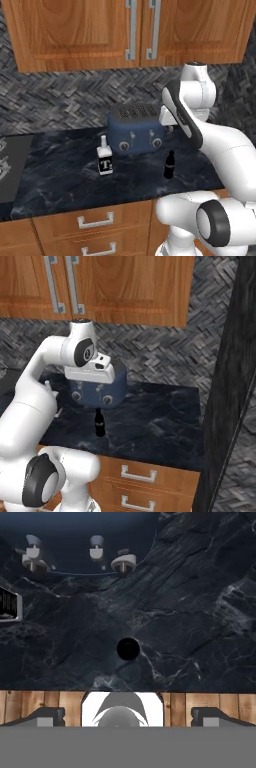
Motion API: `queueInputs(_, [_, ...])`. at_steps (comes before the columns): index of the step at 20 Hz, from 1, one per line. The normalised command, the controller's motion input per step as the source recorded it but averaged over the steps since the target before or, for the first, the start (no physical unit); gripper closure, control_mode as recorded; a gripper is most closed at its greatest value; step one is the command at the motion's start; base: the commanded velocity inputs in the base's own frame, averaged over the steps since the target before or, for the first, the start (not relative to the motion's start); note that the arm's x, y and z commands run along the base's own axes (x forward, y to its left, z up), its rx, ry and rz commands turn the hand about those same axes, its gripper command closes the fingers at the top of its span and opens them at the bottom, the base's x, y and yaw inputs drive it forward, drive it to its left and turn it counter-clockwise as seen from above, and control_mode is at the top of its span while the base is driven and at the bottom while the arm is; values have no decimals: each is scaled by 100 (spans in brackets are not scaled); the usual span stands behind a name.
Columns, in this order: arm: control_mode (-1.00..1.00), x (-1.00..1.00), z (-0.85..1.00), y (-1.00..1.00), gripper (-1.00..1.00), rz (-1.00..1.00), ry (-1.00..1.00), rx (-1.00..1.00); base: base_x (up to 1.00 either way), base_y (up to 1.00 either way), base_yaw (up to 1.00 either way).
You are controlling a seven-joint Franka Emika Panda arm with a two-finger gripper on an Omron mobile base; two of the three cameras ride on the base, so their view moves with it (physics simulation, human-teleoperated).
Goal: Move the drinks to the dining counter.
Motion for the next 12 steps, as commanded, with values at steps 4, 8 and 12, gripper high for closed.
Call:
queueInputs(4, [100,0,0,0,-100,0,0,0,45,0,0])
queueInputs(8, [100,0,0,0,-100,0,0,0,31,0,0])
queueInputs(12, [100,0,0,0,-100,0,0,0,22,0,0])
